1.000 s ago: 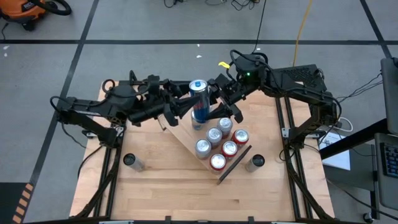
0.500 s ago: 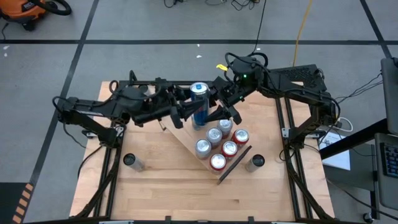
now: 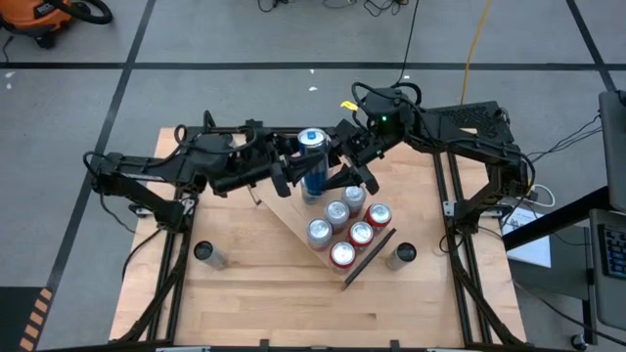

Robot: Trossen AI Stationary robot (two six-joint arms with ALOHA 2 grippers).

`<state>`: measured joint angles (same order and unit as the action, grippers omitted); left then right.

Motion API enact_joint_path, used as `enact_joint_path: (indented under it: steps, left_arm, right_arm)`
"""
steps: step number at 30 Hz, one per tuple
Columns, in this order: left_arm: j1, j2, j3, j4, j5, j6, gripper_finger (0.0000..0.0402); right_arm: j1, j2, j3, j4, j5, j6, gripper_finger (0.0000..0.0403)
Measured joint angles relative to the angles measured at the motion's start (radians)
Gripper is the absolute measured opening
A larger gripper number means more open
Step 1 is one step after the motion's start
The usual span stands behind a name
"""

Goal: Place canned beverage on shelf
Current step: Put the blue soda can on the shelf aligned with the other blue soda can

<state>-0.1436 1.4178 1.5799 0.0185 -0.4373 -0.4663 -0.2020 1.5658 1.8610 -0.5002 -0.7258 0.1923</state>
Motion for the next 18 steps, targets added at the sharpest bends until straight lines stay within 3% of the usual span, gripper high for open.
enact_joint_path:
  steps: [18]
  left_arm:
    - [-0.001,0.0,0.0,-0.006,-0.037,0.011,0.0242]
  right_arm:
    - [0.0,0.0,0.0,-0.007,-0.005,0.012,0.0216]
